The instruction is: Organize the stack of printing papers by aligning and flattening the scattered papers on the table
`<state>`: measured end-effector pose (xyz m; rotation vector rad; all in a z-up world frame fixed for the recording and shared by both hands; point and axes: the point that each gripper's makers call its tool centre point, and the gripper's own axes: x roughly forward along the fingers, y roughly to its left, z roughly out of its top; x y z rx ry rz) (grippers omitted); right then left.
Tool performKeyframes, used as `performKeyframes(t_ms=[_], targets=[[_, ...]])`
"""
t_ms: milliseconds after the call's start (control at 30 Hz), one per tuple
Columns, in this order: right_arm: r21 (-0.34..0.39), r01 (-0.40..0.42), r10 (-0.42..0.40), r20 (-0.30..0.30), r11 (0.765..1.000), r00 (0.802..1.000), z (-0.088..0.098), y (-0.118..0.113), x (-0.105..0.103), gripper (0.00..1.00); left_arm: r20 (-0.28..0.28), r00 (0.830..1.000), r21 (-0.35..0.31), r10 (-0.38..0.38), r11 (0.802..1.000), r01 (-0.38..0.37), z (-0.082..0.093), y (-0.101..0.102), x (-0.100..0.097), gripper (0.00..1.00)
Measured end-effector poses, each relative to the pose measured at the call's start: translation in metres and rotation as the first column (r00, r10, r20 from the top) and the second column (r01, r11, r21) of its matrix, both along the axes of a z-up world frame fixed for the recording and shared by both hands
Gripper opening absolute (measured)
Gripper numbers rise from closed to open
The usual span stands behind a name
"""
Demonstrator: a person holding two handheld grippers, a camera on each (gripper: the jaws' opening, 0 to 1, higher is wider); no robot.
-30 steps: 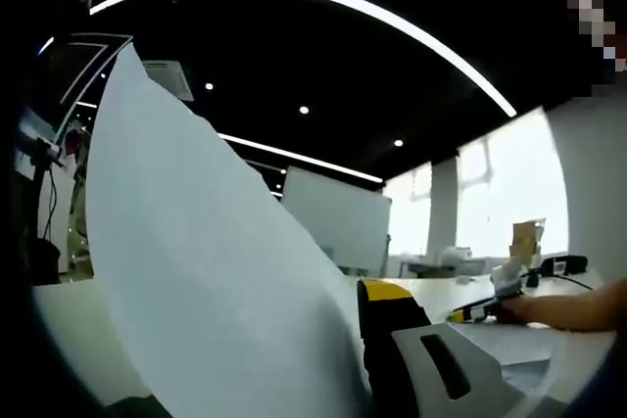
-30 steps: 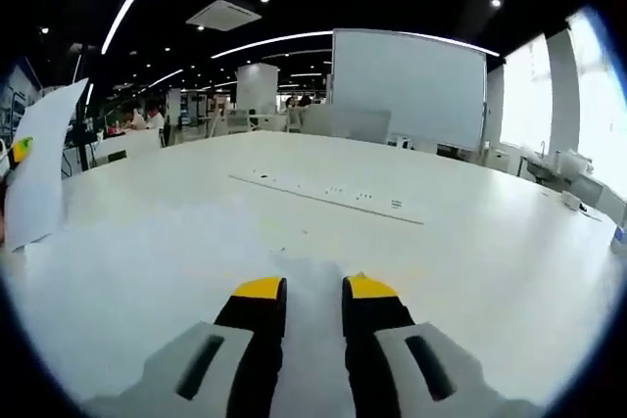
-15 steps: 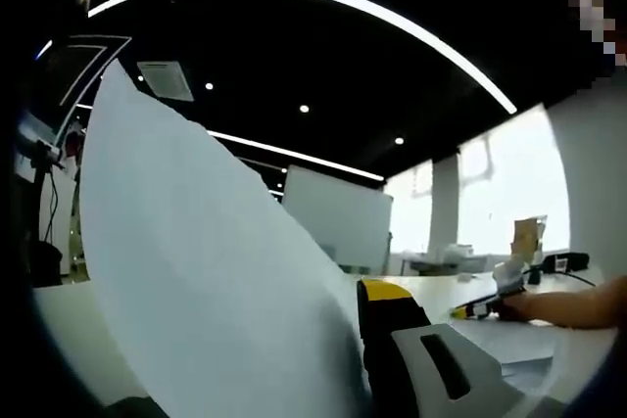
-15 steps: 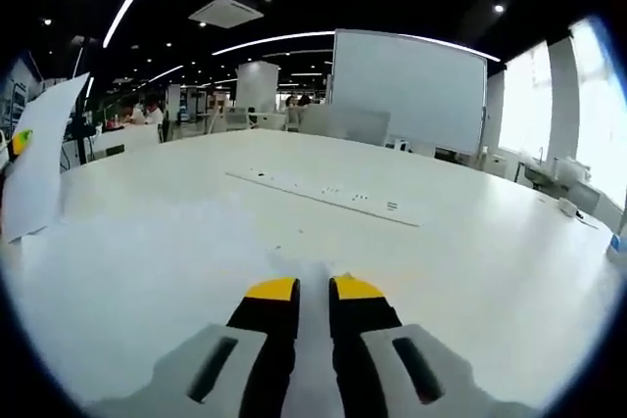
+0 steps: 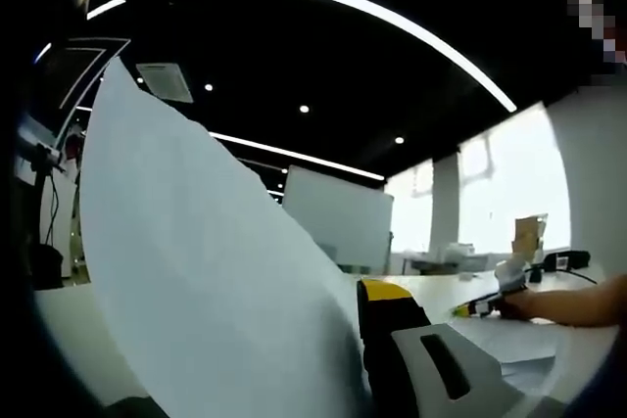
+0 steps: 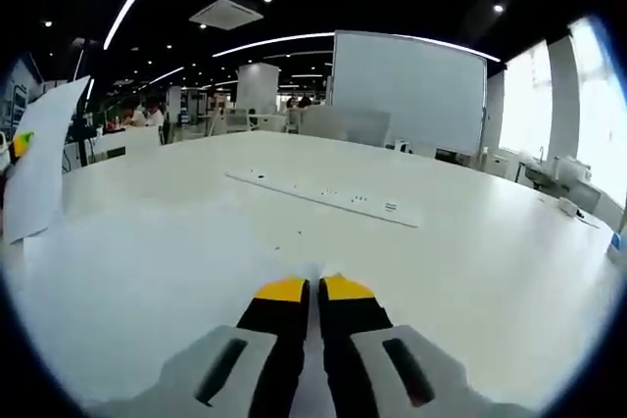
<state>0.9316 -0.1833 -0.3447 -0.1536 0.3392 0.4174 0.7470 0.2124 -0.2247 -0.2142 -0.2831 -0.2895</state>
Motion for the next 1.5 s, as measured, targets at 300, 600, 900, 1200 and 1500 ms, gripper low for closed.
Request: performKeyframes(t_ms=[300,600,900,1200,1500], targets=[[-0.007,-0.009,0.009,0.008,1.000,1.000,0.001,0.002,-0.001,0.00,0.001,1.000,0.002,0.002,1.000,-0.002,0.000,0.000,0.000,0.21],[-0.007,-0.010,0.010,0.011,1.000,1.000,0.000,-0.001,0.002,0.00,0.000,1.000,0.002,0.002,1.000,-0.002,0.000,0.000,0.000,0.21],[0.038,-0.018,0.017,0.011,0.999,1.000,0.006,0.001,-0.005,0.00,0.003,1.000,0.007,0.002,1.000,-0.002,0.000,0.000,-0.001,0.21],[0.039,-0.016,0.014,0.045,0.999,0.999,0.014,-0.003,-0.005,0.00,0.002,1.000,0.011,0.002,1.000,-0.002,0.000,0.000,0.000,0.21],[0.052,-0.023,0.020,0.059,0.998,0.998,0.017,0.000,-0.006,0.00,0.000,1.000,0.014,0.002,1.000,-0.002,-0.001,-0.001,0.000,0.21]])
